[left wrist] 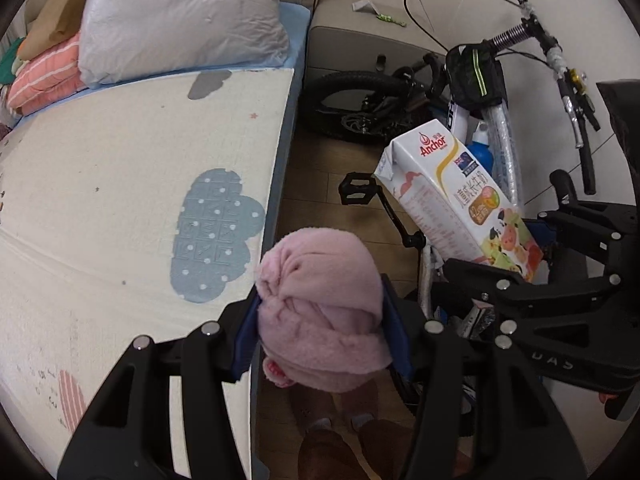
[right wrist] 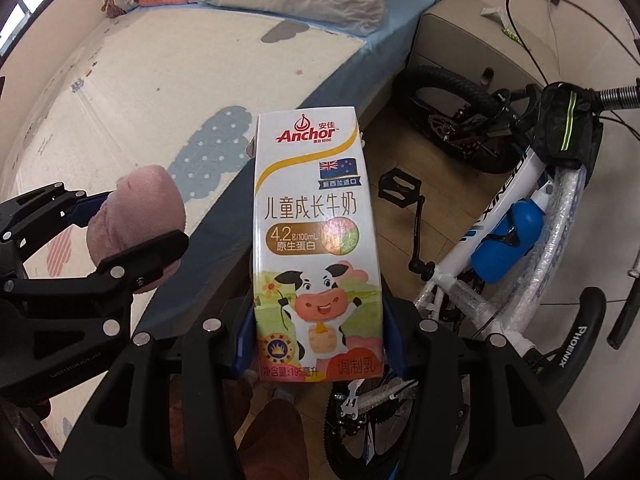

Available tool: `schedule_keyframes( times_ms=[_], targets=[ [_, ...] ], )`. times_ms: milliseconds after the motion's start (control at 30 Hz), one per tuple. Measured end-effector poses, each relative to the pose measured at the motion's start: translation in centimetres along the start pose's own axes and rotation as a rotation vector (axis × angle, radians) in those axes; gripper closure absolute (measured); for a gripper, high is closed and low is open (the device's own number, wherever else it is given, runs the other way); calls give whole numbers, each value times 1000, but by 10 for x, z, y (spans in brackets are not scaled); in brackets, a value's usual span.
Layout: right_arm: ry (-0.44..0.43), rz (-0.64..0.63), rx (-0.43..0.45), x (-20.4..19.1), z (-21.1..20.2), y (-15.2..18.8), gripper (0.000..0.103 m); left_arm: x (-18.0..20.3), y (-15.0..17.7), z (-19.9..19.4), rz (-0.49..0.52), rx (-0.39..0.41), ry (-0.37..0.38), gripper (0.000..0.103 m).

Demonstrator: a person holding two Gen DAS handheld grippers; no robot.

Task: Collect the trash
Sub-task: 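Carry the milk carton and pink cloth toward the grey bin, then open both tools over the grey bin to drop the carton and cloth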

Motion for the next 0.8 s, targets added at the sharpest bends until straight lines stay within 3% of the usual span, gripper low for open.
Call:
schedule_keyframes(
  times_ms=[133, 200, 267, 367, 600, 800],
  targets=[
    [-12, 1, -7, 4, 38, -6, 50, -8, -2, 42, 41, -25, 7, 48],
    [-8, -9, -7, 6, 54, -8, 41, -12, -3, 59, 63, -48, -11, 45],
    [-15, -13, -10, 7, 65, -11, 41, -17, -4, 70, 89, -58, -43, 36],
    [-13, -12, -15, 10, 68, -12, 41, -20, -7, 76, 108, -59, -37, 32],
    [-6, 4, -46, 22, 58, -7, 41, -17, -19, 68, 87, -53, -17, 31],
    [-12, -18, -59, 18, 29, -3, 41, -19, -20, 27, 21, -34, -18, 31]
  ],
)
Point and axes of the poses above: each gripper's, at about its wrist camera, not at the fingertips, and z roughly the way its jaws point, x to its right, y to its underside, the point moved 4 cm from there along z, roughly the way its jaws point, and after that the axes turned 6 degrees about y, right-handed, at the moved point
